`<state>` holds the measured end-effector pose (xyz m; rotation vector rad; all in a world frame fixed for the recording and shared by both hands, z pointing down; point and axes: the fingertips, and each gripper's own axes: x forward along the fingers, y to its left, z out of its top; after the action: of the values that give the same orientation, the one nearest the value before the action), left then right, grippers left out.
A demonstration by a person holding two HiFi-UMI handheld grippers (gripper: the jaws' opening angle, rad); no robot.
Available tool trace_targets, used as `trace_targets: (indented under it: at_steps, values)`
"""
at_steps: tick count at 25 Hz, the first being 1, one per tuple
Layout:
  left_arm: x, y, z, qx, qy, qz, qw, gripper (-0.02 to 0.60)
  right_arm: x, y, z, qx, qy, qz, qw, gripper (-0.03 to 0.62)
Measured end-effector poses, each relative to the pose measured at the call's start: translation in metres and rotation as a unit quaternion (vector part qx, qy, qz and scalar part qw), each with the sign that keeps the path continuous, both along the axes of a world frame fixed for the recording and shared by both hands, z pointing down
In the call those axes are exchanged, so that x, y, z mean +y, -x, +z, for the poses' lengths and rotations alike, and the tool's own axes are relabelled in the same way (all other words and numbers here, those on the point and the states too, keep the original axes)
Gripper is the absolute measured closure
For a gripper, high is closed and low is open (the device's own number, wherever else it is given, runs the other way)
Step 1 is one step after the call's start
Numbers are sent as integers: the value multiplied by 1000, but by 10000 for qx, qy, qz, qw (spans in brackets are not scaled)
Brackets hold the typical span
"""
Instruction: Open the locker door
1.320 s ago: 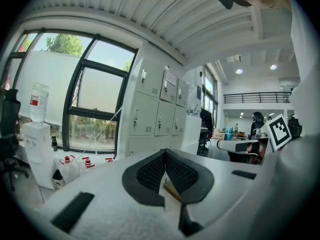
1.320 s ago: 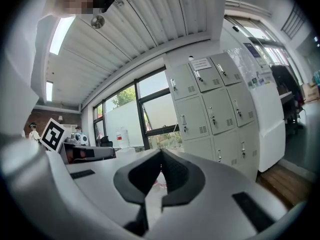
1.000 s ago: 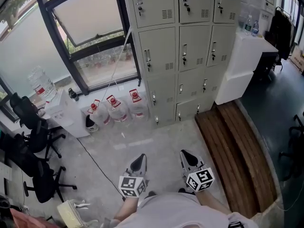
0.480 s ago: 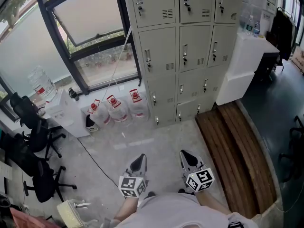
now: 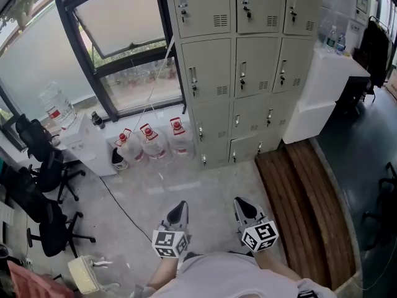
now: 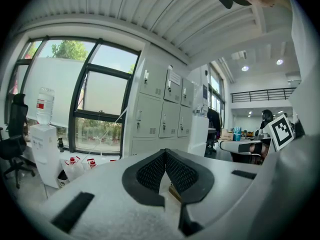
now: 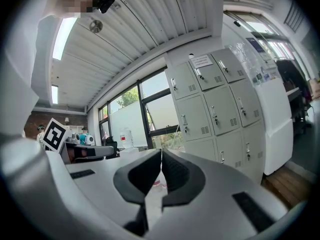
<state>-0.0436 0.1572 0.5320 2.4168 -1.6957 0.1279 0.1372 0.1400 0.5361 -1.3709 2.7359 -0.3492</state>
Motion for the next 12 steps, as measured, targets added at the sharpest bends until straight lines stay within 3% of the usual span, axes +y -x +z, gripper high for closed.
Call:
trace_targets:
  at_steps: [12]
  values:
    - [-36,-30,12,1,40,-292,9996,579,-43,-33,15,80,96,-305,9995,580]
